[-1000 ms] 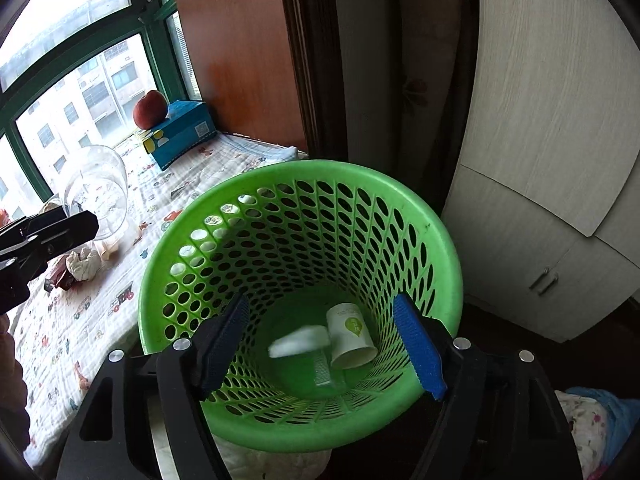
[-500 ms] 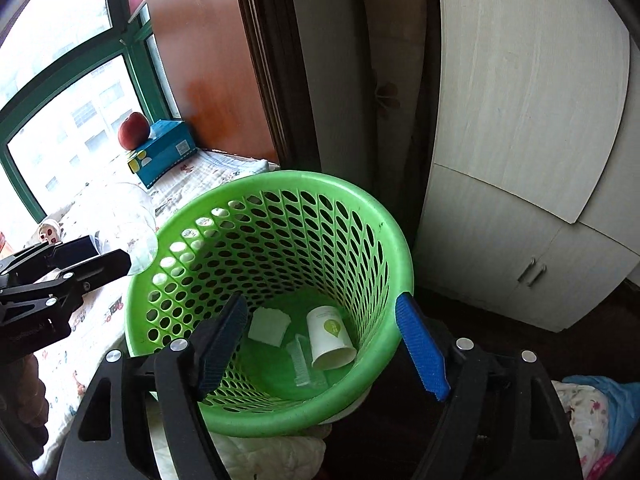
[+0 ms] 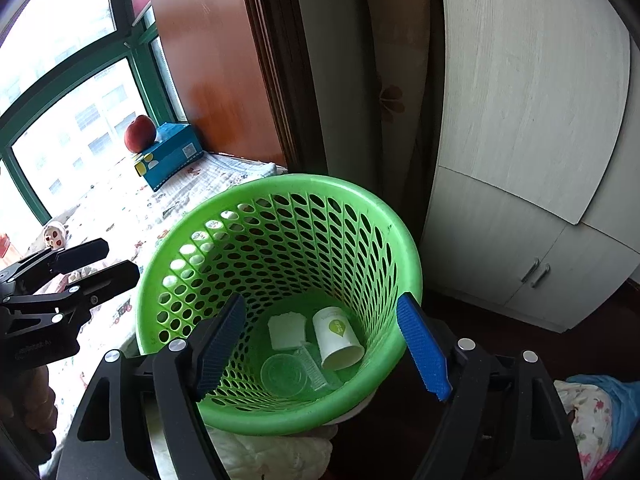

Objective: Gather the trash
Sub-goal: 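Open the left tool to drop the clear plastic cup into the basket, then move the left tool to the pink snack wrapper and close on it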

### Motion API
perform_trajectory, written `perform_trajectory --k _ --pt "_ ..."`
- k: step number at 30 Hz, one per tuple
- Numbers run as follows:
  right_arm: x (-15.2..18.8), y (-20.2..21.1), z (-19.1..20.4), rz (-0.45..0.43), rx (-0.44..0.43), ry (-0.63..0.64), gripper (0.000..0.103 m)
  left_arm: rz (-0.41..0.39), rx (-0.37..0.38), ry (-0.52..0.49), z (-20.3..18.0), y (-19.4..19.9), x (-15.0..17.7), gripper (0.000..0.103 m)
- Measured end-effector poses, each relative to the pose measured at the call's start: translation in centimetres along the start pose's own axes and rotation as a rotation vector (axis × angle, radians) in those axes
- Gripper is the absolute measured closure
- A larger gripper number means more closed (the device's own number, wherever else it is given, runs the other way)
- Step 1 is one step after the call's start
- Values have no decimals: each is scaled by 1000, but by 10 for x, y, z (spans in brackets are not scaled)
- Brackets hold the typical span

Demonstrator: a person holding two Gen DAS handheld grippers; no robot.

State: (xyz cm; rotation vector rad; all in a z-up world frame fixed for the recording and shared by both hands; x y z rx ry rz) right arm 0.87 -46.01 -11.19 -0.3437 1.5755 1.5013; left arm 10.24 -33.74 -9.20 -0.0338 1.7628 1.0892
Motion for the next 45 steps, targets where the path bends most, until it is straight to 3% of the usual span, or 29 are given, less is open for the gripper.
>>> perform_trajectory --k 18,26,34,45 --pt "-4 -4 77 5 -118 83 25 -49 -190 110 103 49 18 26" --pt "-1 -10 125 20 -185 134 25 -47 -302 204 172 77 43 22" --pt "2 -16 168 33 -240 181 25 -21 -430 216 235 92 80 22" --pt "12 -29 205 70 -276 224 25 38 -483 219 281 80 117 23"
Point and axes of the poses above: each gripper's, at about its wrist camera, not at the fingertips, and y roughly against the way its jaws point, z to its left, x to its underside, the point moved 9 cm from there along -y, roughly the way its jaws point, and after that the axes turned 6 degrees about -z, right-handed, at the moved point
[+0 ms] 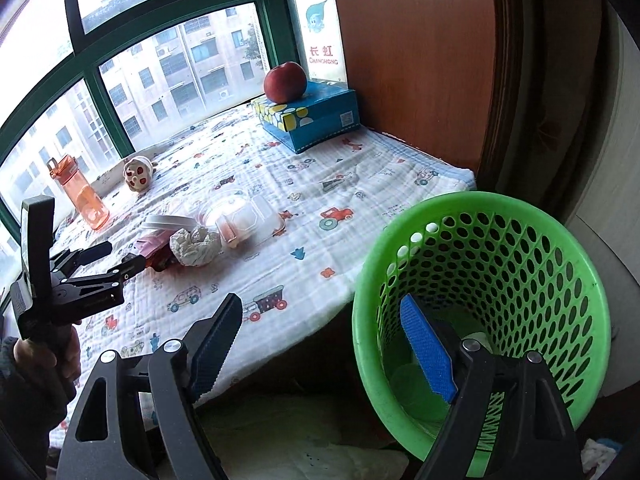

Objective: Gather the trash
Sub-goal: 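Move the left tool to the pink snack wrapper and close on it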

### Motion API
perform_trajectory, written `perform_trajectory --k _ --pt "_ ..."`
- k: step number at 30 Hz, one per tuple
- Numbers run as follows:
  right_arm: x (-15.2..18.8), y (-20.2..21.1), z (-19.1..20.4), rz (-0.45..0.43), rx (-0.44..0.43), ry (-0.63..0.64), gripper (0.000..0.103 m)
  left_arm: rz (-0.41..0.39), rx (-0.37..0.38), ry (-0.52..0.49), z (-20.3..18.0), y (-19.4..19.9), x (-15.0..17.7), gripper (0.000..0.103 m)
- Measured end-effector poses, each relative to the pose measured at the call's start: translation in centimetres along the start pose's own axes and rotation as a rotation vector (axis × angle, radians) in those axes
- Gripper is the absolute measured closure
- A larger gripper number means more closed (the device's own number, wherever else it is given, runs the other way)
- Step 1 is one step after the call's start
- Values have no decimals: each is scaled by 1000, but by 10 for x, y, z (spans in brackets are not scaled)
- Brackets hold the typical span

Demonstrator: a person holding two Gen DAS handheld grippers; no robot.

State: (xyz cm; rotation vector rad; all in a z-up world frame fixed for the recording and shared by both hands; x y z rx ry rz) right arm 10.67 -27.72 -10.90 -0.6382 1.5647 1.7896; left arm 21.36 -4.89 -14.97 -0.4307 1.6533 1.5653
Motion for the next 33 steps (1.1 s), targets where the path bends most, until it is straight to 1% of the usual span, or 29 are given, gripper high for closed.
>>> perform_trajectory --k 1,4,7,10,12,14,16,18,20,24,29,33 --pt "0 -2 2 4 -2 3 25 -1 -5 -7 1 -3 0 23" --pt "1 -8 9 15 -8 10 25 1 -10 -25 1 -10 3 29" --pt "2 -15 16 28 -16 19 25 1 -15 -43 1 -16 4 39" --pt "3 -23 25 42 -26 34 25 -10 13 -43 -1 -17 2 57" --pt "4 -27 31 49 -36 39 25 -13 31 -50 -3 -16 1 77" --pt "4 -32 37 54 -48 44 25 -18 42 -52 -3 -14 1 84" --pt "5 -36 44 60 -58 50 25 -27 45 -52 -1 -10 0 87" --pt "5 -40 51 67 -75 57 25 -28 52 -39 2 -6 -1 94" --pt "6 -45 60 76 -91 67 25 -34 61 -24 8 -1 -3 96" --pt "8 -55 80 89 -126 88 25 -45 57 0 20 9 -6 97" --pt "13 -70 101 114 -162 111 25 -57 58 47 39 22 -7 98" --pt "17 -84 119 132 -184 132 25 -67 54 65 49 31 -7 98"
Point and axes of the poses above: each gripper's, at about its wrist camera, not at the fingertips, and y roughly against the way its jaws point, z to its left, x to its underside, the point moved 9 cm from there along -y, roughly the way its jaws point, and after that the axes turned 6 degrees about -z, right-handed, at the moved point
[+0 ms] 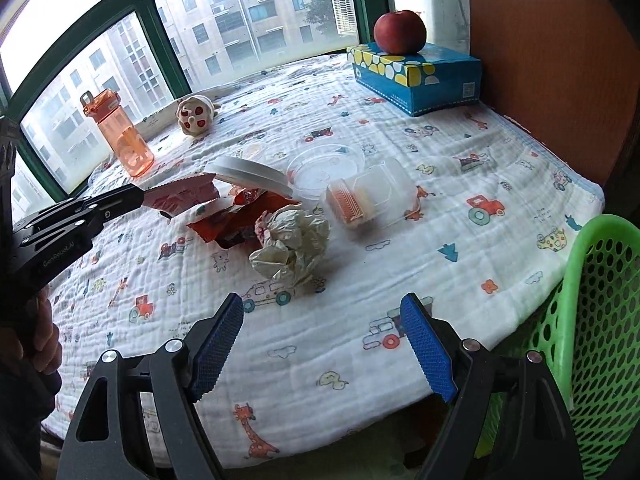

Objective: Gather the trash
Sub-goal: 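Move the left tool to the pink snack wrapper and close on it, then grasp the crumpled white paper with the right tool while the left tool holds the pink wrapper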

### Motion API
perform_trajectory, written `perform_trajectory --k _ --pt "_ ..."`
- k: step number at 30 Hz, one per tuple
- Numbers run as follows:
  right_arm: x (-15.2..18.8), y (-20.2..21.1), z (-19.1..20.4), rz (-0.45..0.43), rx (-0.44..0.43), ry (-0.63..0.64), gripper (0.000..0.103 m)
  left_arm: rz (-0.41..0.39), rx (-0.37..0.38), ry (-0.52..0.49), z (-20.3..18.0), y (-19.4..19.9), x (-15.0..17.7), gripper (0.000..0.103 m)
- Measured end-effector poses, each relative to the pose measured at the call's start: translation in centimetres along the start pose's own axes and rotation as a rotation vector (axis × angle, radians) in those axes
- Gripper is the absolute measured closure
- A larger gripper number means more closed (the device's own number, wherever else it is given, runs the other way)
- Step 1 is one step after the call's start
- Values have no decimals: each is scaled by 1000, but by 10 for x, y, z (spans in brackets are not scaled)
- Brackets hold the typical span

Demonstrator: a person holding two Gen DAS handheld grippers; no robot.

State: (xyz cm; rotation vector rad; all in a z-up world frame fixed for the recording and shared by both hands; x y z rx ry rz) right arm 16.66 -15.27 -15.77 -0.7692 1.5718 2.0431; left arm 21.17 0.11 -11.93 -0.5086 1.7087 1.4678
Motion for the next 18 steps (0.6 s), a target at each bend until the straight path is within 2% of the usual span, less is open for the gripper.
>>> perform_trajectory --k 7,16,18 --pt "-6 -32 13 25 -20 2 26 -26 9 25 14 19 -4 98" --pt "-10 -69 21 63 -12 7 35 -45 28 62 24 29 -9 99" --pt "-10 -74 20 71 -11 1 40 -43 30 48 23 28 -8 99"
Point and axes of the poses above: each gripper's, at about its wrist camera, not at the fingertips, and y roughly against the way its jaws point, z to its left, x to its underside, the point moved 9 cm from there along -y, roughly the way its jaws point, and after that the axes turned 6 degrees about -z, right-handed, at the moved point
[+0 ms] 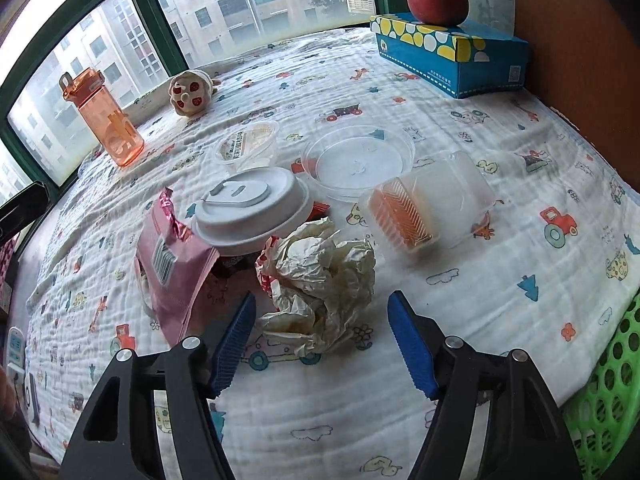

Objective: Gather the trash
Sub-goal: 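Grasp the crumpled white paper with the right tool while the left tool holds the pink wrapper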

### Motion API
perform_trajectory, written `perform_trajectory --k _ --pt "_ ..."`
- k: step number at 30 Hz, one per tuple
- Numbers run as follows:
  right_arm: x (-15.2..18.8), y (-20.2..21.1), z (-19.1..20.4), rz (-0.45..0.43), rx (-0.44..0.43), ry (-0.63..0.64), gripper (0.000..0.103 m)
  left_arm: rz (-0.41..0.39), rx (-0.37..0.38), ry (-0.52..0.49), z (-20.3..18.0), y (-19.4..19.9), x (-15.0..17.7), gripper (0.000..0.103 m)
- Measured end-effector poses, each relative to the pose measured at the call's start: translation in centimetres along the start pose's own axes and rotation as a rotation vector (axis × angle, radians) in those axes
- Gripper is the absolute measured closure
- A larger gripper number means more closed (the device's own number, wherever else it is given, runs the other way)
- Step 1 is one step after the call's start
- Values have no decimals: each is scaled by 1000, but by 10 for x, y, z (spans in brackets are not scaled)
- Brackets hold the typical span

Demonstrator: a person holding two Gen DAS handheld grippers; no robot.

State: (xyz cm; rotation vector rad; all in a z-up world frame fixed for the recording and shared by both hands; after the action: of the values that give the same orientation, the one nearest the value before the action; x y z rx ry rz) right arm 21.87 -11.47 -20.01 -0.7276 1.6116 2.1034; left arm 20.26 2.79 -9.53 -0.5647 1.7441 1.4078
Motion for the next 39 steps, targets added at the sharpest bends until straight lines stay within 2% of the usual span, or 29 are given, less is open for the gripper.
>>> perform_trajectory --k 7,10,11,12,13,14,16,17,21,29,35,39 --pt "0 -2 4 0 -14 8 55 63 10 18 2 -11 16 99" --pt "1 2 3 -3 -18 3 57 111 8 52 4 -18 26 90" --pt "1 3 1 -5 -15 1 58 128 3 70 5 -20 30 79" --pt "1 5 0 -7 -14 -2 58 143 -7 92 7 -23 33 60" --pt "1 8 -2 -11 -17 -5 58 156 -15 120 9 -25 36 50" --pt "1 11 -3 -15 -18 -7 58 164 -25 145 11 -26 39 40" --pt "2 18 -5 -24 -12 -1 58 195 -40 204 14 -30 44 31" --pt "3 22 -7 -30 -7 7 58 214 -47 249 17 -33 48 22" --pt "3 37 -13 -59 0 15 58 297 -83 422 26 -46 66 20" --pt "8 56 -25 -88 -11 5 58 352 -148 696 25 -65 85 13" --pt "11 63 -32 -95 -22 -8 58 399 -196 827 23 -82 95 13" --pt "14 64 -37 -96 -23 -18 58 392 -226 869 22 -86 94 13"
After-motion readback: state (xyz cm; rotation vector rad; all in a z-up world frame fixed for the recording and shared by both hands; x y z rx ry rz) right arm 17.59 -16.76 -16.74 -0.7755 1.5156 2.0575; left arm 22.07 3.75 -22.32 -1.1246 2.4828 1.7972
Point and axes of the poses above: each gripper's, at about its wrist camera, not at the fingertips, and y roughly against the way its jaws point, z to its left, x to its underside, the point moved 9 cm from there along -y, roughly the way its jaws point, and after that the axes turned 6 degrees about -z, right-handed, at the moved point
